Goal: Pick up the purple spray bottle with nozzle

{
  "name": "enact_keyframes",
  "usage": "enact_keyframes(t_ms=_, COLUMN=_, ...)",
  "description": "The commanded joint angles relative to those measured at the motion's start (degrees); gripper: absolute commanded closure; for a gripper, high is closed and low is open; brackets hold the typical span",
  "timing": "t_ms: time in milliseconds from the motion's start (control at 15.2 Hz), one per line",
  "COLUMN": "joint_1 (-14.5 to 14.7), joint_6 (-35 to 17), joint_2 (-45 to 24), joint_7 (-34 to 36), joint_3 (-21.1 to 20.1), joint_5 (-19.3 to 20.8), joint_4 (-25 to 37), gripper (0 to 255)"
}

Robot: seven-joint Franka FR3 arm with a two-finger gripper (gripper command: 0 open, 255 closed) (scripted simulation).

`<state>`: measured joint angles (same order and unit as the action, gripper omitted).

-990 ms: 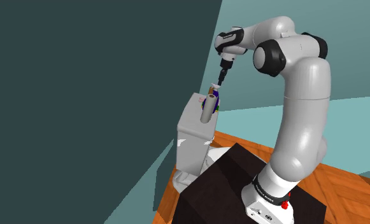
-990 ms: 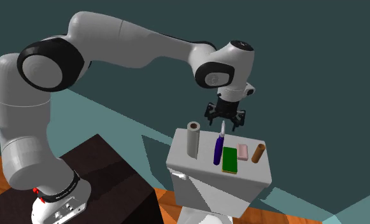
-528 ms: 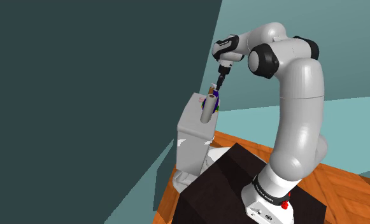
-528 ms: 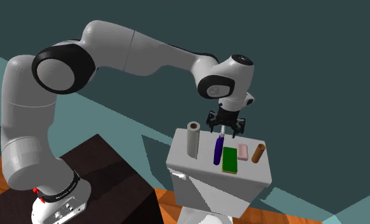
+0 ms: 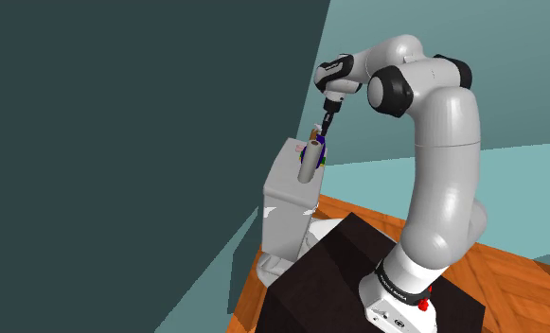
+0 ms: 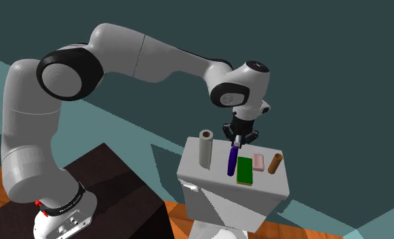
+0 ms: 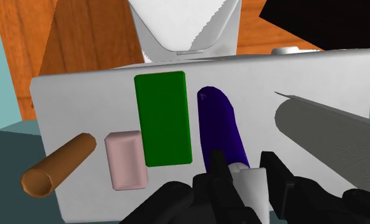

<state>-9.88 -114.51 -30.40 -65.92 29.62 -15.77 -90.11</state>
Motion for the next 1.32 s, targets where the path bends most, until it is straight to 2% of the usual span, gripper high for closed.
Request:
enact_keyframes(t_ms=0, joint_1=0.00, joint_6=0.01, joint_2=-0.05, joint_7=0.00, joint_3=-0.02, joint_5=-0.01, joint_4=-0.03, gripper=255)
enact_keyframes(t_ms=198, joint_1=0.01, joint_6=0.13, joint_2=0.04, joint_7=0.00, joint_3=0.01, joint_5=0.04, joint_4=0.00, gripper=255)
enact_keyframes(t_ms=1254, joint_1=-0.06, joint_6=10.09, joint_2=3.19, joint_7=1.37, joint_3=1.14, joint_5=2.03, joint_4=7.26, gripper=255)
